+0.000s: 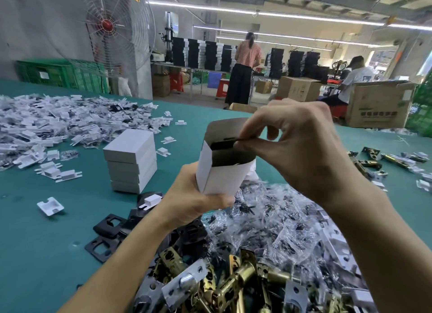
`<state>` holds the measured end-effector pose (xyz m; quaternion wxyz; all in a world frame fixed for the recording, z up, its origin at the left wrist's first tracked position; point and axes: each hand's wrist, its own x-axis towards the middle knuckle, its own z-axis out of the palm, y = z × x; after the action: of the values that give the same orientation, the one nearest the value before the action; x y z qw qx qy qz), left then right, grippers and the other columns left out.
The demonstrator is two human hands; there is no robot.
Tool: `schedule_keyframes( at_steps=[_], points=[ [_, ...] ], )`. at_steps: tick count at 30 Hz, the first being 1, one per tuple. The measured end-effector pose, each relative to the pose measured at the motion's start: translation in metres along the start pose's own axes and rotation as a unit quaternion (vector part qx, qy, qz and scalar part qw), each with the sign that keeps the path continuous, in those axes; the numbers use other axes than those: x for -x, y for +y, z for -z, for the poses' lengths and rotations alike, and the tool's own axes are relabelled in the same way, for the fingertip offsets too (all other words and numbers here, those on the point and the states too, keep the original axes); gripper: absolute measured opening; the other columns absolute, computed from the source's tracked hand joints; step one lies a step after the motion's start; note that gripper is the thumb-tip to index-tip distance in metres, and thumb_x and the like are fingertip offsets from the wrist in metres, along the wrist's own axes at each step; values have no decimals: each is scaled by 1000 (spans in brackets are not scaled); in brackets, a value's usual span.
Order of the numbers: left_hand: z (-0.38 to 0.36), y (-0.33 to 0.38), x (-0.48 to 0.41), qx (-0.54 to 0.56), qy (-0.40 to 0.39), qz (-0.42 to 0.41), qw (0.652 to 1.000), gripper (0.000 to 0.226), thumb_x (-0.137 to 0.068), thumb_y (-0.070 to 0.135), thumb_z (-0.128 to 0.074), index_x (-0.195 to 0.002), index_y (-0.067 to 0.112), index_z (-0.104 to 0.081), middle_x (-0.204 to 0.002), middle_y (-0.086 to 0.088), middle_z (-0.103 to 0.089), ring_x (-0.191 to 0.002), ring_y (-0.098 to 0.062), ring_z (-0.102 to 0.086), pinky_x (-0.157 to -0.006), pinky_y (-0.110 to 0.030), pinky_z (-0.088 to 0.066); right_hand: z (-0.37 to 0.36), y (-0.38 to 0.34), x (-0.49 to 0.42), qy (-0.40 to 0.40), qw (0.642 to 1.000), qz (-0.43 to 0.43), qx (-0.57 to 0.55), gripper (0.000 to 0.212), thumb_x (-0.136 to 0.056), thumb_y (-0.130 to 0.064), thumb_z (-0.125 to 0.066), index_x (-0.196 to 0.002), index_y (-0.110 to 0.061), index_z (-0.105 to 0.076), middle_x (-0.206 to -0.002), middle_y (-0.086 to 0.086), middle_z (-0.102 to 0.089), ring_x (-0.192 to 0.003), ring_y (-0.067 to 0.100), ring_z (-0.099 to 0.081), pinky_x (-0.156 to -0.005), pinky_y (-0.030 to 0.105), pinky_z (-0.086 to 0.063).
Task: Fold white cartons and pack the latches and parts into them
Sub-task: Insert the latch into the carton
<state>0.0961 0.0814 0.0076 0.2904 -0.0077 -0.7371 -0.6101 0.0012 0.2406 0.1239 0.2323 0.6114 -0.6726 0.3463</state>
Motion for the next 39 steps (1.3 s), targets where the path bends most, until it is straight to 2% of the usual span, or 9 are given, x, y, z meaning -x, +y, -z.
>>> schedule_keyframes(
  at_steps=[12,23,26,28,30,32,35,37,39],
  points=[
    [0,-4,-1,-17,-11,19,1000,32,-69,2,-77,-99,3,-68,-75,10,-62,-67,-5,-59,-57,-16,-48,-16,-3,-14,-182,972,-76,124,14,-88,-20,-67,-94,-30,-74,-98,5,-65,-92,30,-59,-75,40,-52],
    [-1,0,1,-41,-6,39,998,33,-69,6,-77,-102,7,-69,-77,10,-62,-71,-8,-60,-59,-23,-52,-18,9,-18,-236,966,-51,88,34,-86,-7,-66,-101,-34,-78,-99,-2,-74,-96,24,-67,-81,39,-56],
    [0,1,0,-37,26,59,997,31,-66,10,-77,-96,10,-71,-78,4,-66,-74,-13,-64,-65,-39,-59,-20,15,-11,-139,988,-55,37,23,-90,-13,-68,-102,-29,-78,-96,-14,-74,-86,6,-64,-78,34,-54],
    [2,3,-1,-27,55,63,996,32,-64,11,-78,-95,9,-72,-78,0,-69,-73,-13,-66,-66,-34,-59,-23,20,-1,-1,997,-77,0,15,-91,-16,-67,-98,-26,-78,-84,-18,-69,-71,-1,-57,-70,27,-50],
    [5,3,-2,-3,84,72,994,34,-62,13,-79,-96,9,-72,-79,-4,-71,-74,-16,-68,-66,-32,-60,-33,30,11,55,990,-127,1,11,-93,-17,-64,-97,-21,-74,-79,-14,-66,-70,1,-59,-69,31,-52],
    [5,2,-3,10,118,94,988,36,-62,17,-81,-96,11,-72,-84,-8,-73,-80,-24,-70,-69,-41,-62,-48,42,25,-40,980,-194,25,17,-94,-23,-63,-110,-20,-68,-88,-7,-68,-82,12,-63,-78,41,-55],
    [6,-2,-4,13,153,118,981,27,-71,13,-88,-93,17,-74,-88,-7,-75,-81,-24,-72,-72,-46,-63,-71,53,45,-309,912,-233,134,53,-92,-42,-65,-139,-25,-48,-126,1,-61,-120,23,-55,-99,45,-48],
    [8,-5,-4,-3,150,121,981,22,-77,13,-85,-95,21,-75,-90,0,-77,-85,-17,-73,-79,-41,-62,-82,56,54,-363,889,-198,195,49,-89,-41,-68,-132,-22,-55,-128,2,-59,-120,24,-52,-97,41,-47],
    [8,-5,-3,-5,137,122,983,25,-74,19,-86,-97,20,-76,-91,2,-77,-87,-16,-73,-80,-40,-61,-87,60,58,-344,898,-179,209,38,-87,-32,-71,-123,-21,-65,-120,1,-65,-113,23,-56,-92,40,-50]
  ],
)
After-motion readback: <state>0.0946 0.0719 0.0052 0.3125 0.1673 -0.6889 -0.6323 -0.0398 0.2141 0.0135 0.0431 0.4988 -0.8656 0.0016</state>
